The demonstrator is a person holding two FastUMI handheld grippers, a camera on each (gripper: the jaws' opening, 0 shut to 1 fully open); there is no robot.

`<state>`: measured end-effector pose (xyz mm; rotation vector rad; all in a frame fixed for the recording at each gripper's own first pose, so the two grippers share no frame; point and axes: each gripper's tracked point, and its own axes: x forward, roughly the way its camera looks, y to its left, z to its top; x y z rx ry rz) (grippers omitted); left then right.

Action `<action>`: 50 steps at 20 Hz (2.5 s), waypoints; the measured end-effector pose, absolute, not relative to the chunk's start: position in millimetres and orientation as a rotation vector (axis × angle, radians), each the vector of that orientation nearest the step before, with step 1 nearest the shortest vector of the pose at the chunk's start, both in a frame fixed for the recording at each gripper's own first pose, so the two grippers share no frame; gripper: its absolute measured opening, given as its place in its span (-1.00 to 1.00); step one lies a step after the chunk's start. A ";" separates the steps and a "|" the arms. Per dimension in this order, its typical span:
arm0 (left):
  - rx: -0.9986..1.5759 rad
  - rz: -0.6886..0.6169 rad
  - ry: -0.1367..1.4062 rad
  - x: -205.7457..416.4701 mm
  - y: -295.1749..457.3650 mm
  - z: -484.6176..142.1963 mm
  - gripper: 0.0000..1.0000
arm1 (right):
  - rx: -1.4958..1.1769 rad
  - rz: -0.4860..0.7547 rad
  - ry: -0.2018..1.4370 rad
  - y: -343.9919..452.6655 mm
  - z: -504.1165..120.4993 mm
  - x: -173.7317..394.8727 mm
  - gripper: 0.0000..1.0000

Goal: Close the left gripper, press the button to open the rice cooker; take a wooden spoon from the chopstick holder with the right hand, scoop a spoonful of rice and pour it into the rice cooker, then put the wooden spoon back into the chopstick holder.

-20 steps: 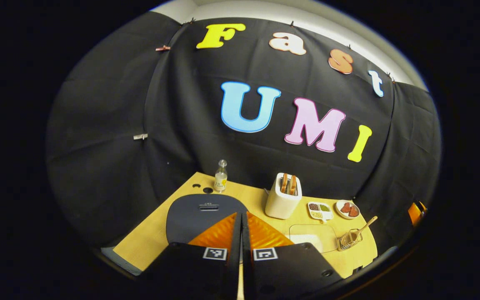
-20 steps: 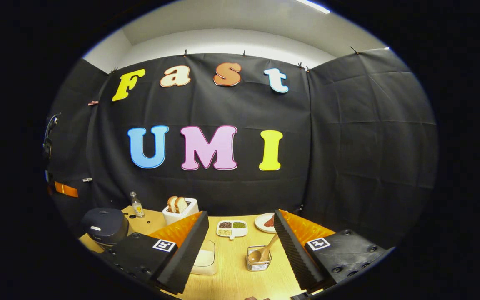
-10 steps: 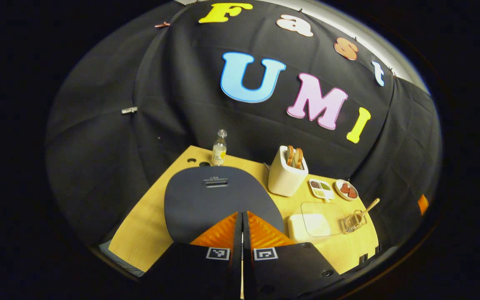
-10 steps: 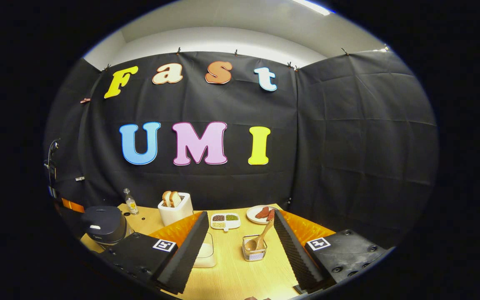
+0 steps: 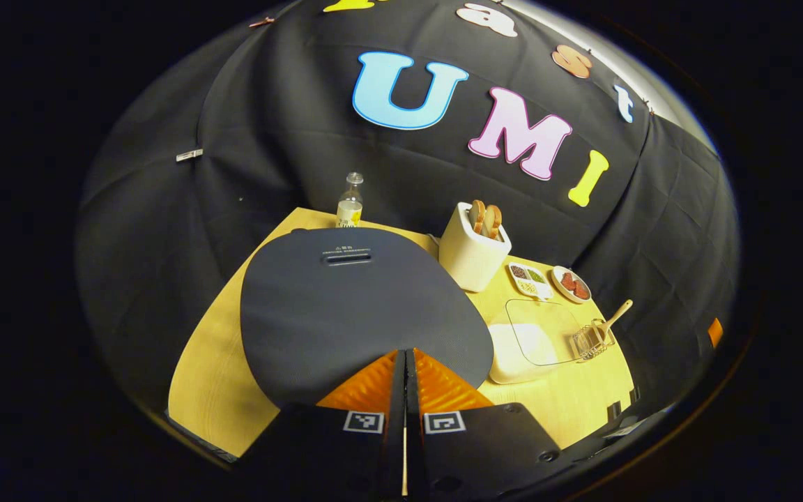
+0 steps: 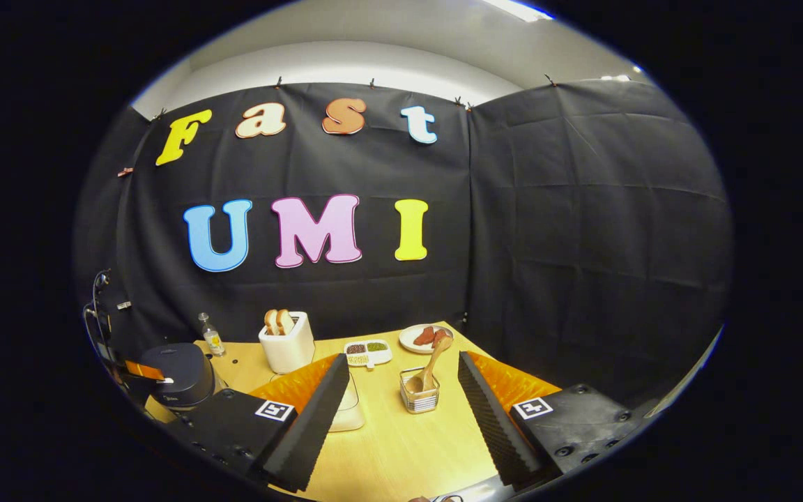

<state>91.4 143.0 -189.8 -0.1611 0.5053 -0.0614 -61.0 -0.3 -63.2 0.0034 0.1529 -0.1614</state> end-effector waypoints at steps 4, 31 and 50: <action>-0.122 -0.043 0.503 91.6 141.8 -193.2 -0.85 | -0.014 -0.187 0.155 -8.4 -70.4 -74.4 0.92; -0.056 0.194 -0.004 47.3 83.9 -18.6 0.39 | 0.054 -0.121 0.233 -81.8 -90.1 43.8 0.93; -0.073 0.349 0.125 35.1 22.2 -93.8 0.92 | 0.157 -0.040 0.469 -132.8 -201.8 171.4 0.97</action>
